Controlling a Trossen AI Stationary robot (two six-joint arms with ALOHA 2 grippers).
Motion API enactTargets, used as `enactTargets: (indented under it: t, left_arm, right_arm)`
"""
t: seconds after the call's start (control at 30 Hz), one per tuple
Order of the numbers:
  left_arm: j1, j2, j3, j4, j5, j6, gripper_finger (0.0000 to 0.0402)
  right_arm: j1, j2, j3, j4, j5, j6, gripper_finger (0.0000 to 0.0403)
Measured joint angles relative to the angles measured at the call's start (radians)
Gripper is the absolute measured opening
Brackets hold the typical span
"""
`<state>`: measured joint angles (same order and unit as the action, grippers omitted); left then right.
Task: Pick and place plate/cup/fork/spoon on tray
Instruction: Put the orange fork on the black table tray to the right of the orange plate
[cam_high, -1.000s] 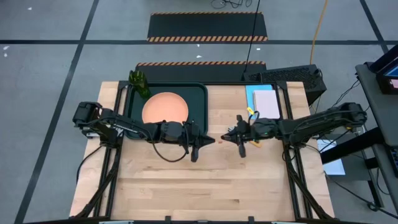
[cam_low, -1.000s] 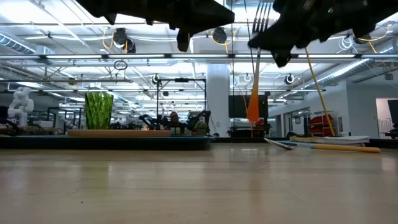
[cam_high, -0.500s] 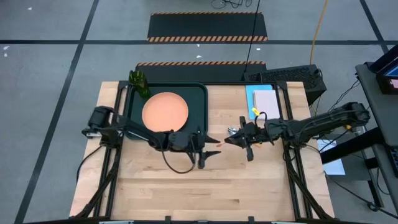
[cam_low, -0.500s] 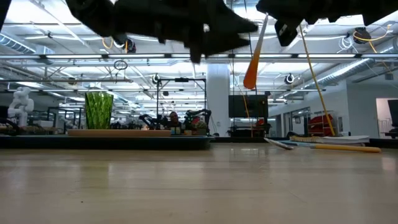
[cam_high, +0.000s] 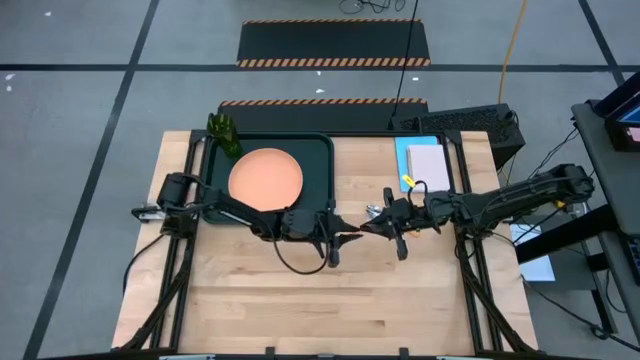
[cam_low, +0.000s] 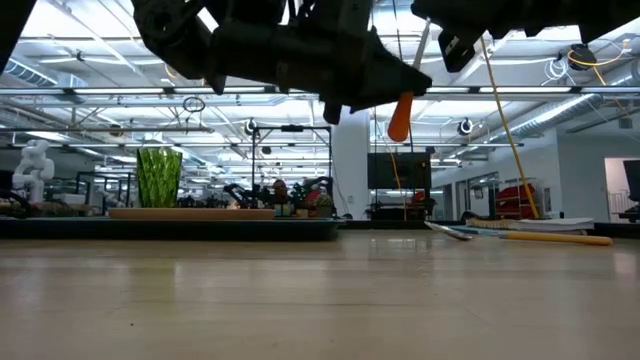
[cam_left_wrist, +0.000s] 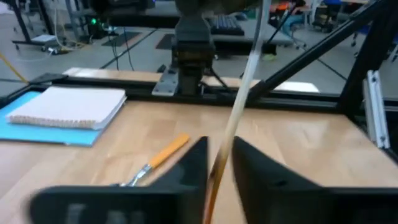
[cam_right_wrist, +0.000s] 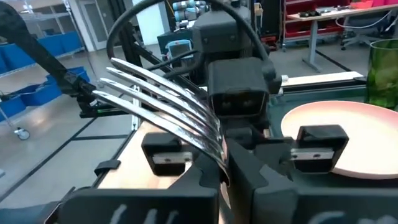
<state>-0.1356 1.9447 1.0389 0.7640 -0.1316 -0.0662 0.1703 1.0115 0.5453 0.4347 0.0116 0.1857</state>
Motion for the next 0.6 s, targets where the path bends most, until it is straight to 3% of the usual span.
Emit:
enactTargets:
  t: [0.07, 0.23, 0.37, 0.6]
  left_arm:
    - [0.000, 0.001, -0.001, 0.003, 0.004, 0.000, 0.0017]
    - [-0.001, -0.026, -0.003, -0.004, 0.006, -0.036, 0.0013]
    - [-0.015, -0.095, -0.003, -0.018, -0.002, -0.077, 0.0008]
    - [-0.034, -0.232, -0.058, -0.124, -0.082, -0.094, 0.0006]
  right_arm:
    - [0.000, 0.000, 0.000, 0.001, 0.032, 0.000, 0.0000]
    - [0.000, -0.002, 0.001, 0.018, 0.053, -0.006, 0.0014]
    - [0.003, -0.006, 0.003, 0.028, 0.074, -0.001, 0.0052]
    - [0.035, -0.003, 0.000, 0.006, 0.236, 0.001, 0.0132]
